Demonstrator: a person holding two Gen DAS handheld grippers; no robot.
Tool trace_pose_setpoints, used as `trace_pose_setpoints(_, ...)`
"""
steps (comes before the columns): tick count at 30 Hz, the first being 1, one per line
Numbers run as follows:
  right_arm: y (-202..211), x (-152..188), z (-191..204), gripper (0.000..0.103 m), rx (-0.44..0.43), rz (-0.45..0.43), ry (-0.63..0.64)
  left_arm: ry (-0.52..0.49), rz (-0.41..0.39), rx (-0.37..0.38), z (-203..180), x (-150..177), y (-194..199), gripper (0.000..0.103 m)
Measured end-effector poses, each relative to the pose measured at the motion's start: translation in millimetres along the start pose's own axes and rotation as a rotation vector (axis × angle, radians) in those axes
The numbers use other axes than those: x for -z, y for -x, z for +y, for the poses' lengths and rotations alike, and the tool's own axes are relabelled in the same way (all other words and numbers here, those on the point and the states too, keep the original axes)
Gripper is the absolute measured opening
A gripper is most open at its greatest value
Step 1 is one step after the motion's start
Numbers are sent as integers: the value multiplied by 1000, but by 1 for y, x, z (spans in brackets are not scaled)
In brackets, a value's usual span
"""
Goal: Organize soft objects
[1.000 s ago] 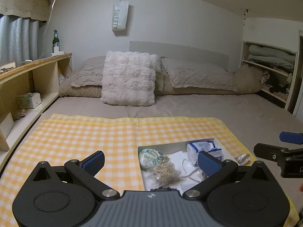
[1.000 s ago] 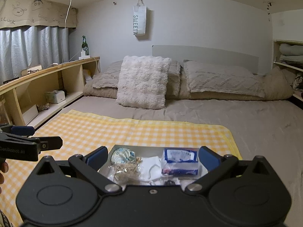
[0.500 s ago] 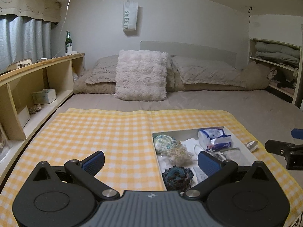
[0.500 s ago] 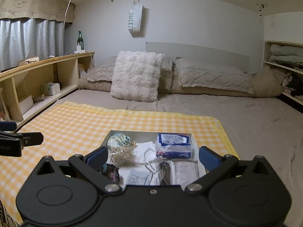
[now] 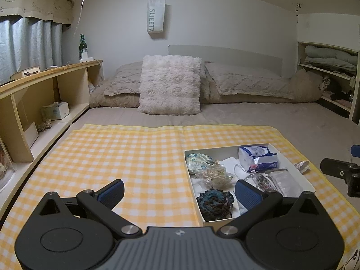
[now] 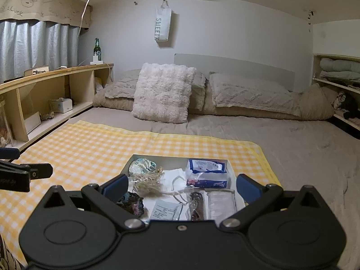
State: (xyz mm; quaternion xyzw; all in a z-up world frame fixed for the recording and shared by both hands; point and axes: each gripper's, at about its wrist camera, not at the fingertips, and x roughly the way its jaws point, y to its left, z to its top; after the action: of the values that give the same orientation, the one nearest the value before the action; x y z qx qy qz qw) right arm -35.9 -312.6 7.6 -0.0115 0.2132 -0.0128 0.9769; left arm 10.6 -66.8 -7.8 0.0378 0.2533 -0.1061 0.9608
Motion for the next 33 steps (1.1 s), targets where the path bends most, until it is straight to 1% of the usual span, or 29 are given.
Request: trace_pose_setpoints(33,-1,1,4,103,6,2,6,-4,6,3,-1,3,0,103)
